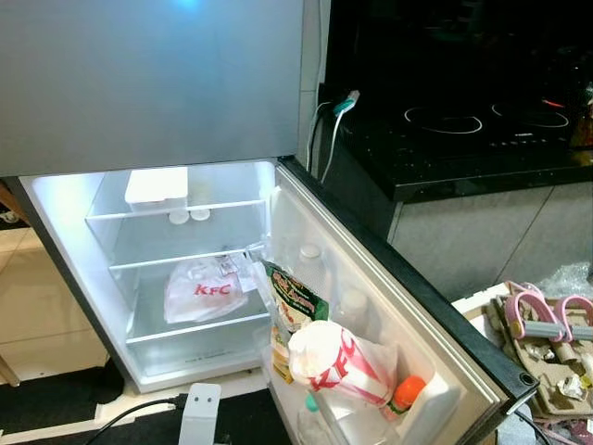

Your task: Restocking fridge

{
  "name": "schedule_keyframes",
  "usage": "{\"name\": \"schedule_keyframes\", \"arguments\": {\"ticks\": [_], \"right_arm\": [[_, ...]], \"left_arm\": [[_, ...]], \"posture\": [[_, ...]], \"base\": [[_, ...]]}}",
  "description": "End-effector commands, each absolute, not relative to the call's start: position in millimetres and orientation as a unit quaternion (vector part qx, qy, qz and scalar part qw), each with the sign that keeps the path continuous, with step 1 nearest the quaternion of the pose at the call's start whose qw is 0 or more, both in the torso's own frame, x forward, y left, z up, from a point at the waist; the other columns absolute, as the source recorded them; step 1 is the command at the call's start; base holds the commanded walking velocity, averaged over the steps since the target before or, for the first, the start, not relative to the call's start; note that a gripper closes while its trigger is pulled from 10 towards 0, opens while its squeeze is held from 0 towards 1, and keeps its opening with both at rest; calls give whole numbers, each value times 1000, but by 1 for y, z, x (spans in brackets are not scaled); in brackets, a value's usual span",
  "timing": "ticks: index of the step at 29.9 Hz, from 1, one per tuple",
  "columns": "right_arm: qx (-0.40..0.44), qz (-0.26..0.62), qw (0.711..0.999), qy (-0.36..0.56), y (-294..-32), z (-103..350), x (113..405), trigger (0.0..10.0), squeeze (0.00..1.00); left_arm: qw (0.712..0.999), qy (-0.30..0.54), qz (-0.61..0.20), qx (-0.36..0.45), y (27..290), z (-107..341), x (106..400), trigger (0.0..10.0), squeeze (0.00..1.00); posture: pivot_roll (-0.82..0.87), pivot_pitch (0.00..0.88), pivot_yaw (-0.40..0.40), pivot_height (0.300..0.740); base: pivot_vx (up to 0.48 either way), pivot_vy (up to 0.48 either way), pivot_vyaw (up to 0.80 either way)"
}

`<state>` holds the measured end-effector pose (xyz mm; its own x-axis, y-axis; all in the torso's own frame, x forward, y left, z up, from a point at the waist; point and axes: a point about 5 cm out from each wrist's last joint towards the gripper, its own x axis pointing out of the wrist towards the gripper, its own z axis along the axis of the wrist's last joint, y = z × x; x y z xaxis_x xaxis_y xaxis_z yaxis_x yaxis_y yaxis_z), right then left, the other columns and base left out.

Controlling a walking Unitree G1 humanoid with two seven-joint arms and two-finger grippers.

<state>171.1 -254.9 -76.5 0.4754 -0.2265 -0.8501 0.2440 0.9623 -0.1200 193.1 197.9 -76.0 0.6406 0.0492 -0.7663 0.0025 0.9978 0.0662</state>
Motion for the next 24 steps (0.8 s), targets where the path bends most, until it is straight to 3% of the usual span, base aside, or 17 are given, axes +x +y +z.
{"name": "schedule_keyframes", "arguments": {"ticks": [1,21,24], "right_arm": [[7,-140,857,496,-257,-75,172,10000,0],[8,-141,848,510,-262,-81,156,10000,0],[8,-140,849,509,-262,-80,158,10000,0]], "left_arm": [[902,430,13,37,202,-77,191,10000,0],[902,431,17,30,201,-77,191,10000,0],[901,432,20,31,202,-77,191,10000,0]], "posture": [[-6,0,-63,738],[-9,0,-66,738],[-9,0,-66,738]], "base": [[-330,0,0],[-362,0,0],[0,0,0]]}}
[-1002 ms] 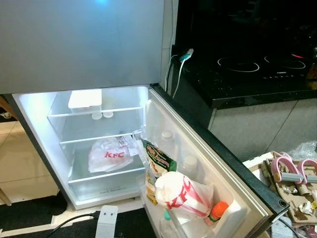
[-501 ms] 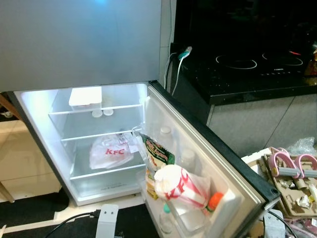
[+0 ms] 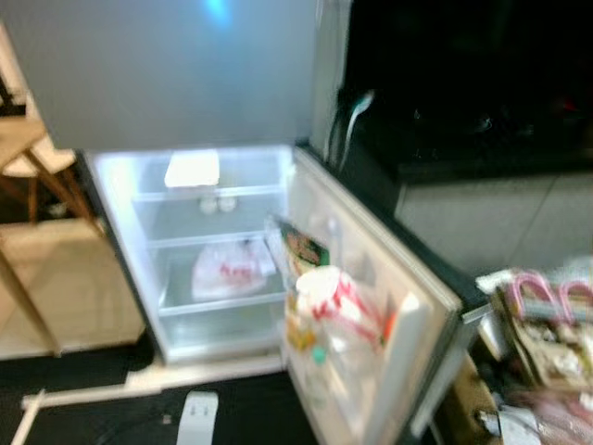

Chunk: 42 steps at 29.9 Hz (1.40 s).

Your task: Restocking fridge

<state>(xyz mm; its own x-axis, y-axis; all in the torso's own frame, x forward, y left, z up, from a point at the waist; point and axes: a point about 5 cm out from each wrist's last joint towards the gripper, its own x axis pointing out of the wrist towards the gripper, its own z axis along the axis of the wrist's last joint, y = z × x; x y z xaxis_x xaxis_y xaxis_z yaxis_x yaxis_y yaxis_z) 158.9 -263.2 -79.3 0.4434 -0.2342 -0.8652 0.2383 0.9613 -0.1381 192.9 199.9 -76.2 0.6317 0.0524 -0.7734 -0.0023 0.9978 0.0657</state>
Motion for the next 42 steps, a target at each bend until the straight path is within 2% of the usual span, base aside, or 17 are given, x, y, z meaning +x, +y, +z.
{"name": "schedule_keyframes", "arguments": {"ticks": [1,11,18,30,35,42], "right_arm": [[8,-141,849,509,-263,-80,159,10000,0],[15,-132,861,491,-261,-75,170,10000,0],[15,-126,853,506,-260,-84,149,10000,0],[7,-116,854,508,-259,-84,149,10000,0],[11,-92,881,463,-246,-74,178,10000,0],[22,-108,890,442,-249,-70,185,10000,0]], "left_arm": [[901,432,22,30,202,-77,191,10000,0],[900,434,28,30,201,-78,190,10000,0],[902,430,32,24,201,-78,189,10000,0],[903,427,17,38,200,-78,189,10000,0],[904,426,16,37,200,-77,190,10000,0],[904,426,16,37,200,-77,189,10000,0]], "posture": [[-9,0,-66,738],[-12,0,-70,738],[-11,0,-71,738],[-13,0,-67,738],[-13,0,-67,738],[-14,0,-66,738]], "base": [[0,0,0],[0,0,0],[0,0,0],[0,0,0],[0,0,0],[0,0,0]]}}
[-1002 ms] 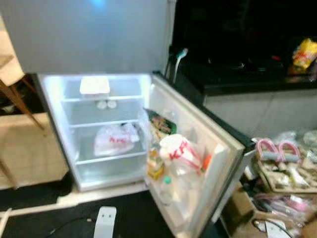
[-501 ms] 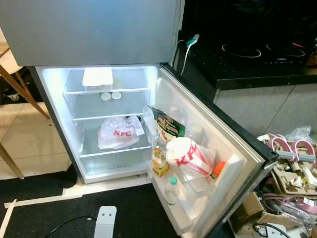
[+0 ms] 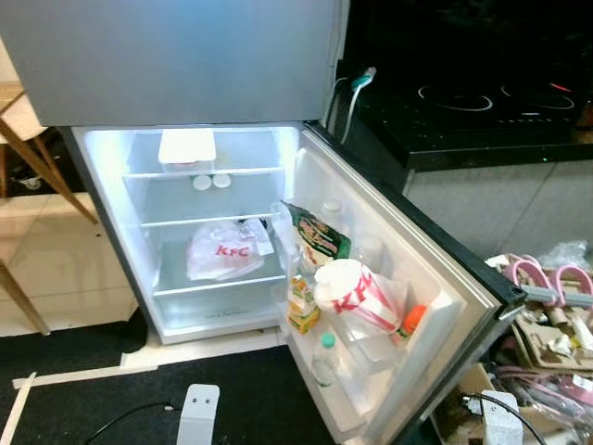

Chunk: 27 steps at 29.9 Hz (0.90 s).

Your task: Restocking fridge

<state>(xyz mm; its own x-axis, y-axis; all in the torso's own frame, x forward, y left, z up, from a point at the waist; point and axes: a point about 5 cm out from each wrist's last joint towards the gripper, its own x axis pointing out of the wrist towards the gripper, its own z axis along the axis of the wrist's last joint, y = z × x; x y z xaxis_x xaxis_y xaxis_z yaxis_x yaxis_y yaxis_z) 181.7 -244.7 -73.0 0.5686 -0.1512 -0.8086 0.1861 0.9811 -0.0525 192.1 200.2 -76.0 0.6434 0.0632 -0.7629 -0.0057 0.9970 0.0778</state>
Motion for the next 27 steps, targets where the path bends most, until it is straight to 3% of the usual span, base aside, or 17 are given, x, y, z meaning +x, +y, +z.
{"name": "schedule_keyframes", "arguments": {"ticks": [1,2,3,4,5,9,10,16,18,24,27], "right_arm": [[26,-116,895,430,-251,-66,190,10000,0],[29,-120,898,422,-253,-64,194,10000,0],[36,-124,903,409,-254,-59,202,1137,0],[36,-124,903,409,-254,-59,202,1137,0],[43,-125,911,390,-256,-50,216,0,0],[14,-130,921,366,-259,-33,239,235,0],[5,-136,924,357,-260,-29,246,10000,0],[23,-151,934,324,-257,-12,268,10000,0],[93,-82,945,302,-233,-1,290,10000,0],[101,-38,944,311,-215,1,296,10000,0],[117,-70,933,333,-217,-6,290,10000,0]], "left_arm": [[904,426,16,37,200,-78,189,10000,0],[904,426,16,37,200,-78,189,10000,0],[904,426,17,37,200,-78,189,10000,0],[904,426,17,37,200,-78,189,10000,0],[904,426,17,37,200,-77,189,10000,0],[904,426,20,39,201,-77,189,10000,0],[903,427,22,39,201,-77,189,10000,0],[899,434,21,49,202,-78,189,10000,0],[893,446,14,62,203,-79,188,10000,0],[884,462,19,67,204,-80,187,10000,0],[884,462,22,63,203,-80,187,10000,0]], "posture": [[-14,0,-66,738],[-14,0,-66,738],[-14,0,-66,738],[-14,0,-66,738],[-15,0,-63,738],[-13,0,-64,738],[-13,0,-64,738],[-13,0,-63,738],[-12,0,-64,738],[-14,0,-64,738],[-12,0,-67,738]], "base": [[0,0,0],[0,0,0],[0,0,0],[0,0,0],[0,0,0],[0,0,0],[0,0,0],[0,0,0],[0,0,0],[0,0,0],[0,0,0]]}}
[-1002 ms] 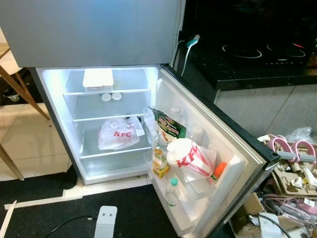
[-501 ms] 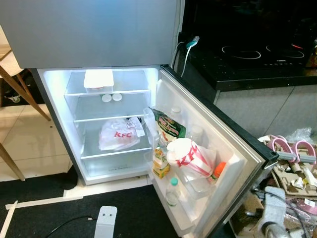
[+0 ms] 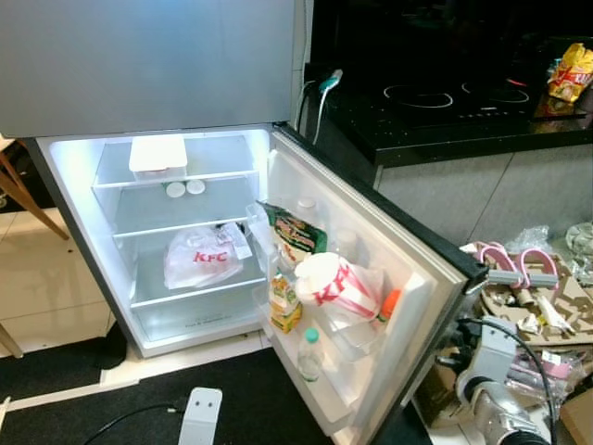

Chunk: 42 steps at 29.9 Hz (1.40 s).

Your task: Restocking fridge

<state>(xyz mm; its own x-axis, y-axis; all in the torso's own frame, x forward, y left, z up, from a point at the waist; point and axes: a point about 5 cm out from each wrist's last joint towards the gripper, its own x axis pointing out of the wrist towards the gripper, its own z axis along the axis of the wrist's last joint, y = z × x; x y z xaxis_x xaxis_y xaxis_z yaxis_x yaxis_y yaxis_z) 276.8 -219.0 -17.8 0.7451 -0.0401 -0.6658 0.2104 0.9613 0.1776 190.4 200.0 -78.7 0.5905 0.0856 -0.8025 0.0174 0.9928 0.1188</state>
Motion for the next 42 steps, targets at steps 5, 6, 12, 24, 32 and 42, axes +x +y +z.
{"name": "schedule_keyframes", "arguments": {"ticks": [5,6,12,24,32,42], "right_arm": [[162,-138,920,330,-229,-6,288,10000,0],[162,-138,920,330,-229,-6,288,10000,0],[261,-177,903,293,-238,5,296,10000,0],[319,115,901,270,-164,24,319,10000,0],[418,343,817,200,-134,52,314,10000,0],[343,241,867,269,-155,21,303,10000,0]], "left_arm": [[884,462,23,63,203,-80,186,10000,0],[884,462,23,63,203,-80,186,10000,0],[884,463,24,61,203,-80,186,10000,0],[879,472,24,57,203,-82,185,10000,0],[874,482,21,56,202,-83,183,10000,0],[863,501,25,58,202,-85,180,10000,0]], "posture": [[-12,0,-67,738],[-12,0,-67,738],[-9,0,-68,738],[-14,0,-70,738],[-13,0,-71,738],[-13,0,-74,738]], "base": [[0,0,0],[0,0,0],[0,0,0],[0,0,0],[0,0,0],[0,0,0]]}}
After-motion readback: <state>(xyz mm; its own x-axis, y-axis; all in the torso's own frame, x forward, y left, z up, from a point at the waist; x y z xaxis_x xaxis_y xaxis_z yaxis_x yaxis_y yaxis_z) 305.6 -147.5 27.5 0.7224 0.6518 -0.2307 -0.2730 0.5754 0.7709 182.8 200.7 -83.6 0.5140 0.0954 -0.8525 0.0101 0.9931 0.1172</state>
